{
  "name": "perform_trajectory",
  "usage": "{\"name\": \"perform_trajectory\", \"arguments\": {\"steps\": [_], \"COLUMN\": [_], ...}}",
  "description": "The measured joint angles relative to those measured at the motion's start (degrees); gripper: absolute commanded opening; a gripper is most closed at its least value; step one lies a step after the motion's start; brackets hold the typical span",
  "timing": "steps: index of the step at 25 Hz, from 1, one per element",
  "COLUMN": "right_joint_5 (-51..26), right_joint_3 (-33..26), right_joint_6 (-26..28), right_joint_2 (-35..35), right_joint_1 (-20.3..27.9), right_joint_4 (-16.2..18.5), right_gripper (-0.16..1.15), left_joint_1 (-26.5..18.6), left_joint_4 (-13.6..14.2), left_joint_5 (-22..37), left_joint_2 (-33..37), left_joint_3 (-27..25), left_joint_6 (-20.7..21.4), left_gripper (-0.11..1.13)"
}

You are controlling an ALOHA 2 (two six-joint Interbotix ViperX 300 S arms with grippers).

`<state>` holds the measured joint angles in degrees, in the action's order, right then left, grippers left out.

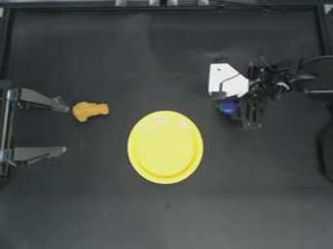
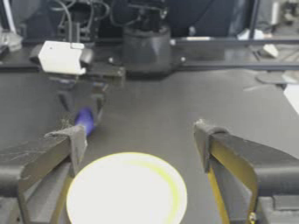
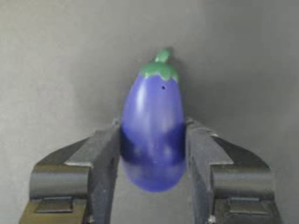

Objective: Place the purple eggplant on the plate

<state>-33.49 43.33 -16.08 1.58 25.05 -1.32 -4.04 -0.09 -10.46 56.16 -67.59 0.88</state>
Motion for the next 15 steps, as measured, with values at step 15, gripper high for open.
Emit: {"name": "perform_trajectory", "arguments": {"steps": [15], "right_joint_5": [-6.9], "right_joint_3": [-7.8], "right_joint_6": [-0.6], "right_joint_2": [4.4], "right_joint_1": [-4.7], "right_joint_4": [-0.6], "right_gripper": [0.02], "left_joint_1": [-0.5], "left_joint_4": [0.0], "left_joint_5": [0.6], "left_joint_2": [0.0], "left_joint_3": [0.1], "left_joint_6": [0.0], "left_gripper": [1.03]}}
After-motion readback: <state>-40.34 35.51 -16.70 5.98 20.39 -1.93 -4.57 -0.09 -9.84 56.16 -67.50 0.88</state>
